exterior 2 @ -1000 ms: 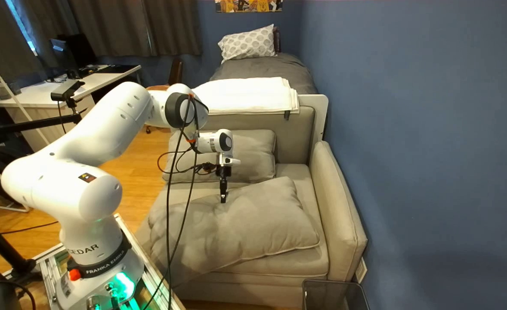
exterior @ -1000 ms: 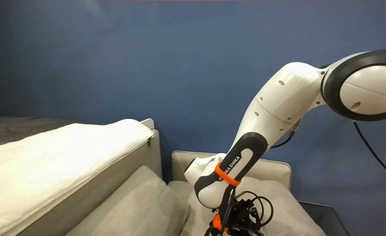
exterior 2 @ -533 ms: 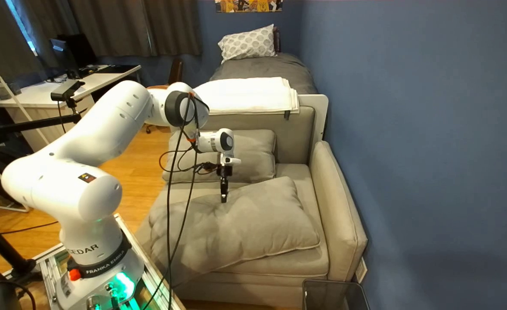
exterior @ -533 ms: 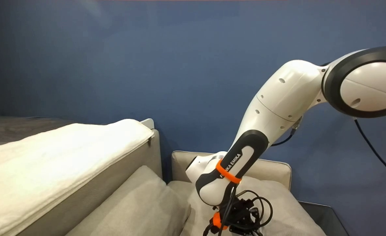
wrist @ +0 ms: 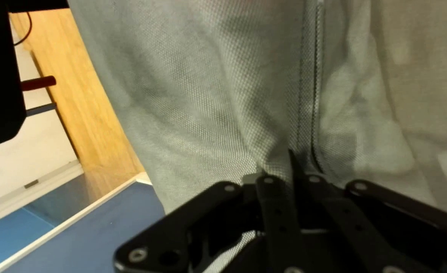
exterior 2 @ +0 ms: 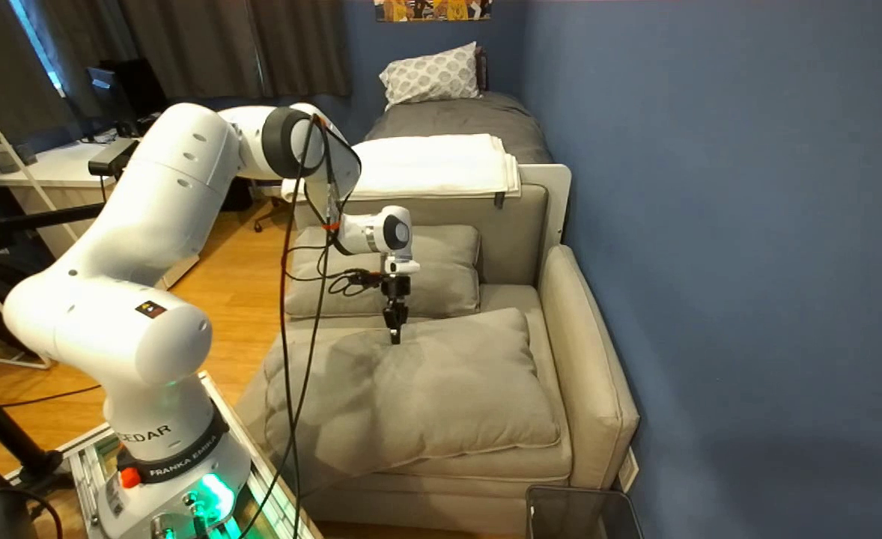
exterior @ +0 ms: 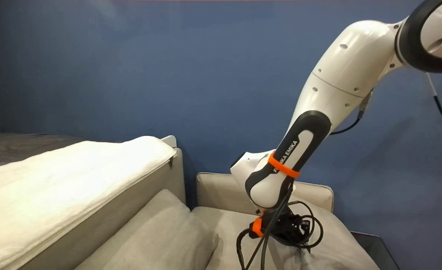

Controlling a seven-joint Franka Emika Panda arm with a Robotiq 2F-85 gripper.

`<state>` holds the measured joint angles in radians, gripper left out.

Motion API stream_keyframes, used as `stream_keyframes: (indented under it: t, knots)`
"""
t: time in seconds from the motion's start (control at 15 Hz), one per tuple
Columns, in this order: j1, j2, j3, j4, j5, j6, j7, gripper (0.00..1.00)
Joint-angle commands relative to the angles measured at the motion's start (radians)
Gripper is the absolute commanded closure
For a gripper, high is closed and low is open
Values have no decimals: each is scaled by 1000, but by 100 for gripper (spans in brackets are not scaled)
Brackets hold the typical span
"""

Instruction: Move the pillow on the right behind

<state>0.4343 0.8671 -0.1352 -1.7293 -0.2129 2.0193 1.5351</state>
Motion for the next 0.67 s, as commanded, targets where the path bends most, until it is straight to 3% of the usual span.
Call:
stream_keyframes:
  t: [0.0, 0.4, 0.6]
  knots:
    - [18, -225, -49, -236, -82, 94, 154, 98]
    - [22, -446, -86, -421, -258, 149, 395, 98]
    - [7, -548, -74, -463, -325, 110, 539, 98]
